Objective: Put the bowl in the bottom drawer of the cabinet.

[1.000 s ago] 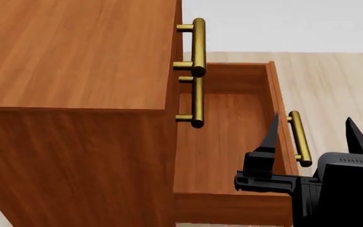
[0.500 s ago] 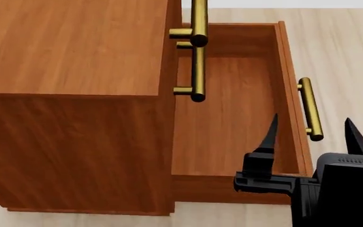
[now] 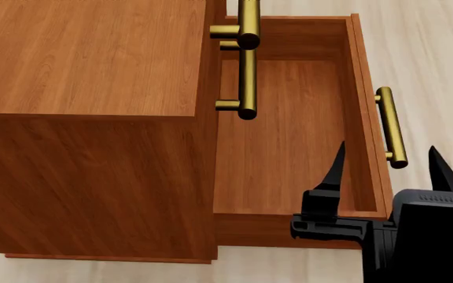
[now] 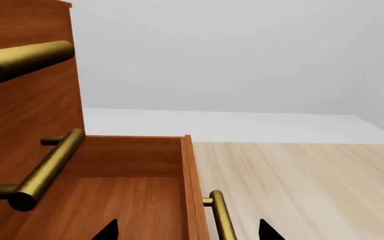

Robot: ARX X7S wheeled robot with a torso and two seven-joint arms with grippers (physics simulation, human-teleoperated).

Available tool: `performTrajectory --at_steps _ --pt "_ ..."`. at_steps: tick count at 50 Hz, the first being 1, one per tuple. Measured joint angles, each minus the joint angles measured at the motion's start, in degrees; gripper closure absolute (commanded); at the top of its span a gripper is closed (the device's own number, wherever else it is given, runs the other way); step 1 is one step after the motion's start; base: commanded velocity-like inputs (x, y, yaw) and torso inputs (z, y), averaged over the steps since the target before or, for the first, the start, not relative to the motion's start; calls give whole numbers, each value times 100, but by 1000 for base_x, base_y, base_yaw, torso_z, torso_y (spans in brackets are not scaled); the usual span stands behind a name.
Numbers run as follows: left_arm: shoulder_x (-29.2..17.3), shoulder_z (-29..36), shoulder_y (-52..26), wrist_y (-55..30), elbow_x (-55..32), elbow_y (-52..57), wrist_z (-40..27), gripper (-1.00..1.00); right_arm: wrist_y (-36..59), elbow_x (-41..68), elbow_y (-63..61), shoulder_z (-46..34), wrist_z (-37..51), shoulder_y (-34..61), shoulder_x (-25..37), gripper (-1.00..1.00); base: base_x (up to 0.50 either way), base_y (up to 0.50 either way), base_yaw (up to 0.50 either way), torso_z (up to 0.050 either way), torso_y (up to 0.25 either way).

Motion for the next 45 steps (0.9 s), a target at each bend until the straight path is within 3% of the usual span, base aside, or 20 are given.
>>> performTrajectory --at_steps 11,24,39,45 --pt "-12 -31 43 54 -22 -10 -15 -100 419 108 -268 71 150 72 133 -100 0 0 0 0 0" --pt "-26 -43 97 134 -26 -35 -19 -100 1764 633 -983 574 550 348 414 -100 0 0 0 0 0" --pt "-25 26 31 142 -60 -42 -56 -100 3897 2030 -1716 2246 960 860 536 -100 0 0 0 0 0" --pt "-20 70 6 157 -61 -51 -66 -100 4579 3211 -1645 3003 1562 1084 737 -100 0 0 0 0 0"
